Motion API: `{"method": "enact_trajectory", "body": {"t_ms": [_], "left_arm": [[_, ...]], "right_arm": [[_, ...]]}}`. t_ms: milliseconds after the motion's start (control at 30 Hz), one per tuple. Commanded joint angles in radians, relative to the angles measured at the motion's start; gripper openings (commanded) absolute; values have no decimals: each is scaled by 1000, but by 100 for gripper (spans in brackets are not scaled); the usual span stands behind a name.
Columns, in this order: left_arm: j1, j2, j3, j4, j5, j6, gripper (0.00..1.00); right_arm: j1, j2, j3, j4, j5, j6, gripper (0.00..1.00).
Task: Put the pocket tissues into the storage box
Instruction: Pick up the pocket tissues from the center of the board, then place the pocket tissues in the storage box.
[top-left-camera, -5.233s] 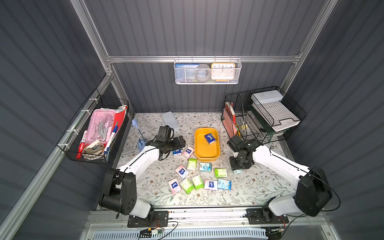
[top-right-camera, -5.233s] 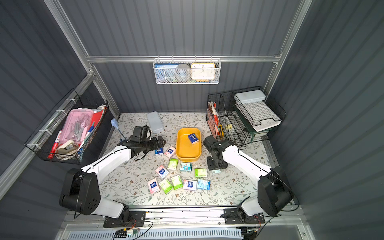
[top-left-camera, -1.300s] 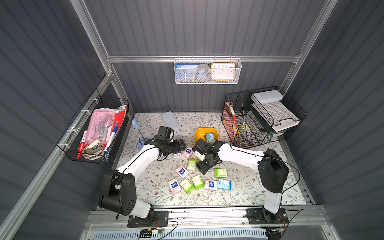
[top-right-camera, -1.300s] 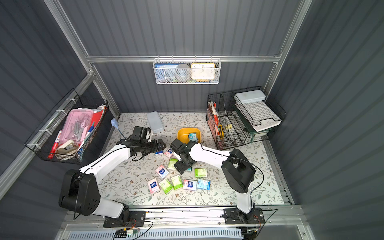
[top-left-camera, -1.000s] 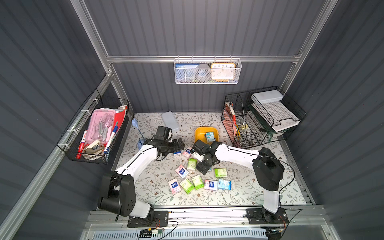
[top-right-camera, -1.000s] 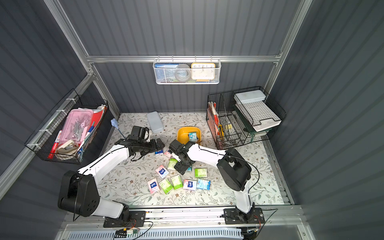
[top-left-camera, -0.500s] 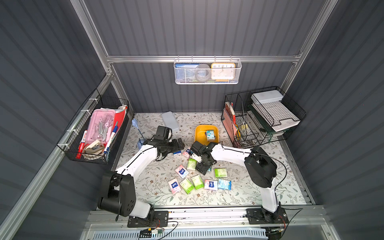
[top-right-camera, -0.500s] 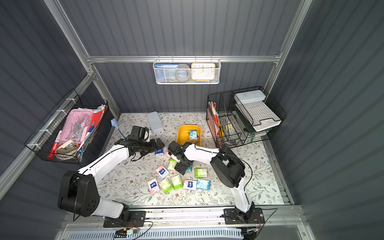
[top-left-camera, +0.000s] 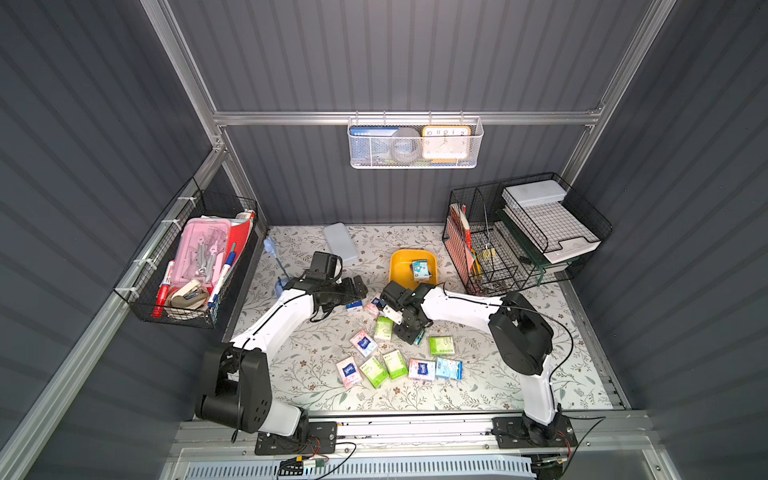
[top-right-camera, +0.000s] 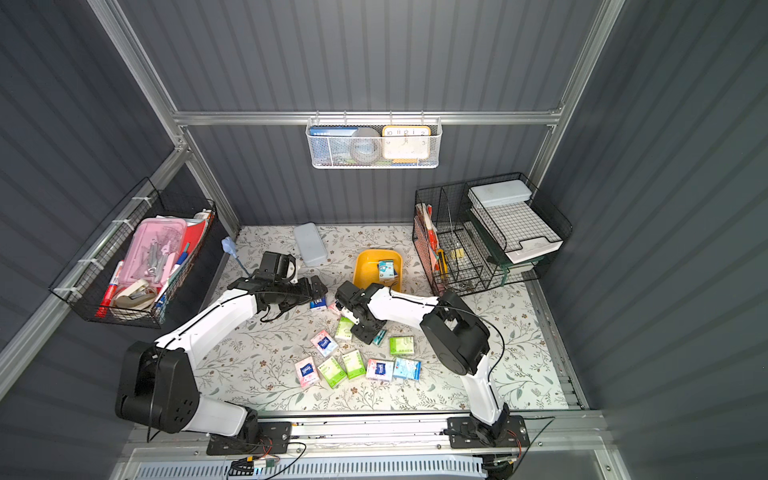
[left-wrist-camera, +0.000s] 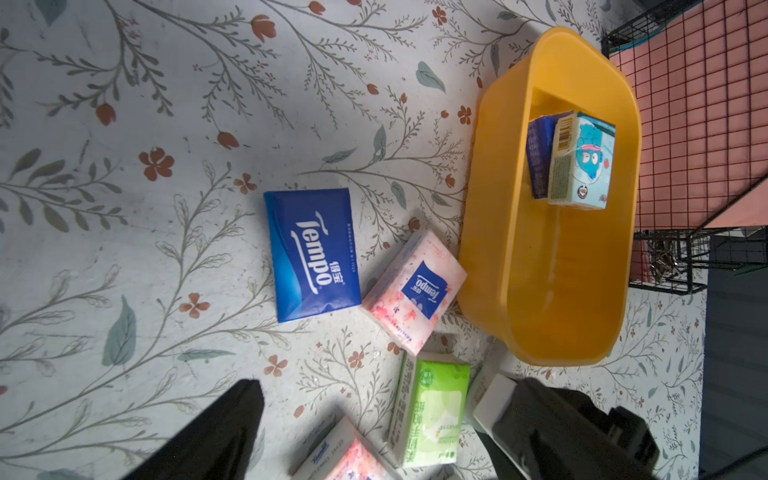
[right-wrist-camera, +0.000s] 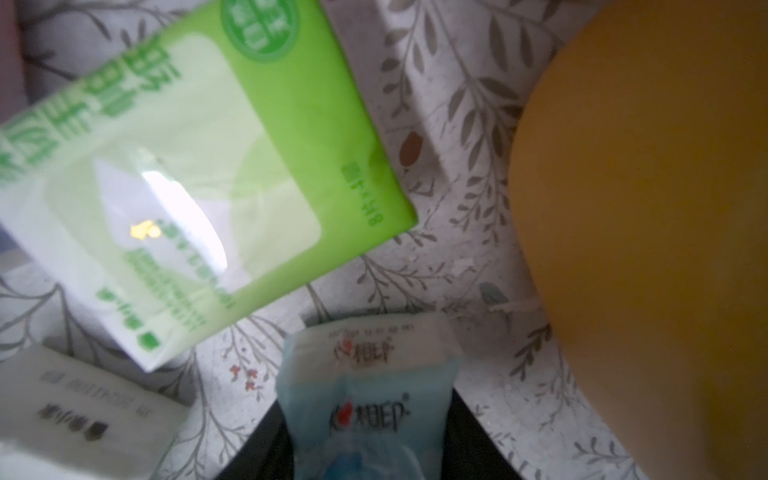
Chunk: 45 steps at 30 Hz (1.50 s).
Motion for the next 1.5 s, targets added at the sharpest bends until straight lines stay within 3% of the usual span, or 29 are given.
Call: {"method": "enact_trajectory", "body": {"t_ms": [0, 333, 533, 867, 1000, 1300, 1467], "left_arm": [[15, -19, 19, -30, -31, -8, 99], [29, 30, 84, -92, -116, 11, 99], [35, 83, 110, -115, -165, 37, 99], [37, 95, 77, -119, -183, 62, 99], [38, 82, 60, -123, -165, 65, 99], [37, 76, 57, -166, -162, 93, 99], [37, 65, 56, -180, -164, 103, 99]], "right_arm": [[-4, -44, -27, -38, 19, 26, 44], [-2, -253, -82, -127, -89, 161, 41], [-17, -325, -16, -152, -63, 288, 41], [-101, -77, 392, -213, 116, 452, 41], [-165, 39, 534, -222, 119, 558, 41], [-224, 193, 617, -74, 136, 685, 40], [-238, 275, 655, -15, 126, 681, 42]]}}
